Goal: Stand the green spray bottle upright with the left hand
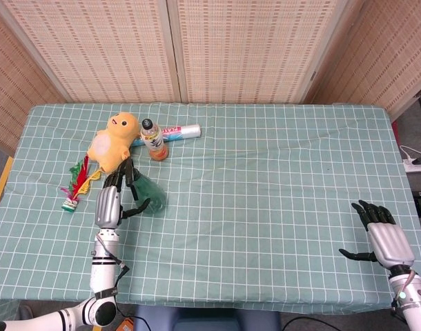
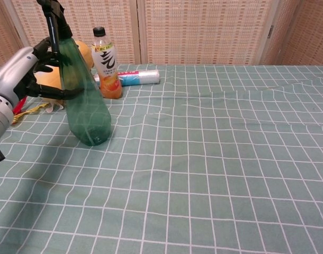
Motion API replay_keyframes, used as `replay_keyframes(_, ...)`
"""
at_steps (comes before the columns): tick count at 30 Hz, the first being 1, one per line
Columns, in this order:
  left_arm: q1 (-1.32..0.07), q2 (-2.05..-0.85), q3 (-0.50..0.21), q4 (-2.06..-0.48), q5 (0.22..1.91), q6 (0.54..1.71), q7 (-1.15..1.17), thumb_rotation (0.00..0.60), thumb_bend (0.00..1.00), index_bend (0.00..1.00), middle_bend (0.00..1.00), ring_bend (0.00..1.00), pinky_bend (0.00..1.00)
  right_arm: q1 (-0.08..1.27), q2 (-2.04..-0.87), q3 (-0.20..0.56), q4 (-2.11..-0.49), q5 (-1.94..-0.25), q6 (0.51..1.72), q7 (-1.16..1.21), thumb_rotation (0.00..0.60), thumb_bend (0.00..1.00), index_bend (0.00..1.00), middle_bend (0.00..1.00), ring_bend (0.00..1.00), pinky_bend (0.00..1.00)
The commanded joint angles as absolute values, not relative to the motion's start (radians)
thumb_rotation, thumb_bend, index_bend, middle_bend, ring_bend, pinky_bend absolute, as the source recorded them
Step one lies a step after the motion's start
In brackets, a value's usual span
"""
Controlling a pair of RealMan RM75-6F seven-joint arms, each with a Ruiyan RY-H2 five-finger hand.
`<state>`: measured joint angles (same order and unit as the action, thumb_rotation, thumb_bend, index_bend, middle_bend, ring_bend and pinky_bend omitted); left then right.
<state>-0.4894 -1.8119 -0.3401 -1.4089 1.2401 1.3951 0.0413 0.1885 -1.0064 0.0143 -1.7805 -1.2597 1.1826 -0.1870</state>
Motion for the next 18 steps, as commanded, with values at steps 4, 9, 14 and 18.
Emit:
replay_keyframes(4,-0.476,-1.770,-0.336,-1.463,1.232,1.388,0.059,0.600,0.14,0.00,0.14,0.08,0.12,0.189,-1.004,0.013,-1.781,-1.264,1.179,-0.181,0.600,0.00,0.00,0.00,0.00,0.00)
replay_keyframes(9,-0.457,-1.708,-0.332,-1.528,1.231,1.397,0.094,0.600,0.14,0.00,0.11,0.05,0.11,0.188,-1.003,0.011,-1.779,-1.271,1.180,-0.175,0.600,0.00,0.00,0.00,0.00,0.00)
replay_keyframes(14,-0.436,-1.630,-0.323,-1.586,1.220,1.399,0.161,0.600,0.14,0.00,0.09,0.05,0.13,0.187,-1.002,0.009,-1.777,-1.281,1.185,-0.169,0.600,0.00,0.00,0.00,0.00,0.00)
replay_keyframes(18,-0.412,-1.567,-0.303,-1.612,1.231,1.414,0.206,0.600,0.15,0.00,0.08,0.04,0.13,0.185,-1.001,0.008,-1.775,-1.288,1.188,-0.158,0.600,0.00,0.00,0.00,0.00,0.00)
